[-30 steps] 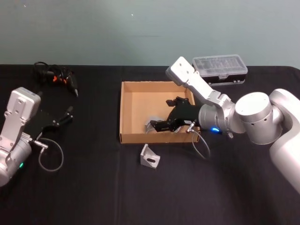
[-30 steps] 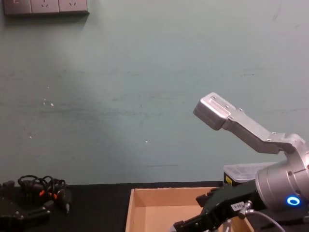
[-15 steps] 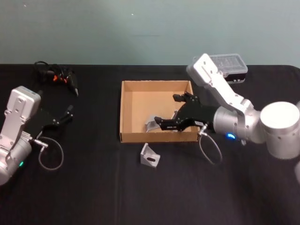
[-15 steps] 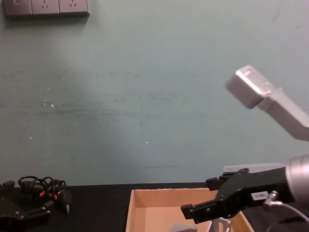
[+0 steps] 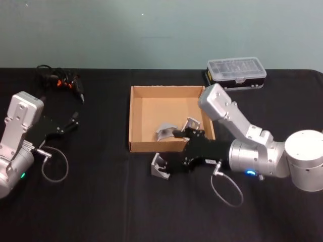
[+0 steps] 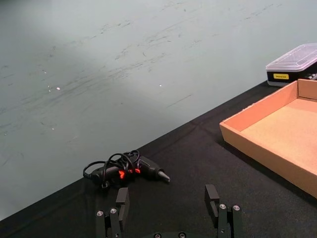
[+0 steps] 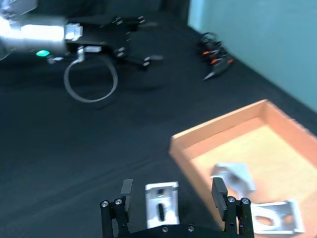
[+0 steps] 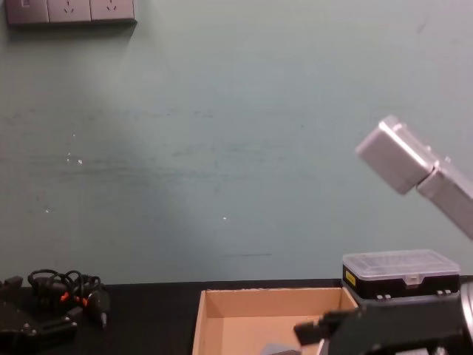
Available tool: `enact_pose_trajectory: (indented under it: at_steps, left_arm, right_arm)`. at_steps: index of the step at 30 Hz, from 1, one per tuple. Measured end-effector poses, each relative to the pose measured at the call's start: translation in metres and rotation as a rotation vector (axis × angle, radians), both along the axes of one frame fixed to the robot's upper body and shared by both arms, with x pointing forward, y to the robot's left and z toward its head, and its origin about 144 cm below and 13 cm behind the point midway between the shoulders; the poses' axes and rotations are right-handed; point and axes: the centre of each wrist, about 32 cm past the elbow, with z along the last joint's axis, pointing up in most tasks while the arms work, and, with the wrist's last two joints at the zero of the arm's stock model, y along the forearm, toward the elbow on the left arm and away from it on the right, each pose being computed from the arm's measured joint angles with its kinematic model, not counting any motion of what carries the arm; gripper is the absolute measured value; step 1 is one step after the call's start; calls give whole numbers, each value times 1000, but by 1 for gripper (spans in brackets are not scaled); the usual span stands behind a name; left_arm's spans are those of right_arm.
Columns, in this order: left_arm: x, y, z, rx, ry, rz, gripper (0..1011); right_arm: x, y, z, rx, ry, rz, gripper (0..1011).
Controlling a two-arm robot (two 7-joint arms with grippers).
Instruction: Use one hand to pick up the angle iron from the table and place it into the box.
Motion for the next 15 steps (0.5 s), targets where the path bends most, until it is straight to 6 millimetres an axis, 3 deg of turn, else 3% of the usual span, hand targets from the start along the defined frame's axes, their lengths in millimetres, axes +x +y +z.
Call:
enact_pose_trajectory:
  at_steps: [15]
  left_arm:
    - [0, 0, 0, 0, 0, 0, 1000]
  right_arm:
    - [4, 8, -17, -28, 45, 12, 1000]
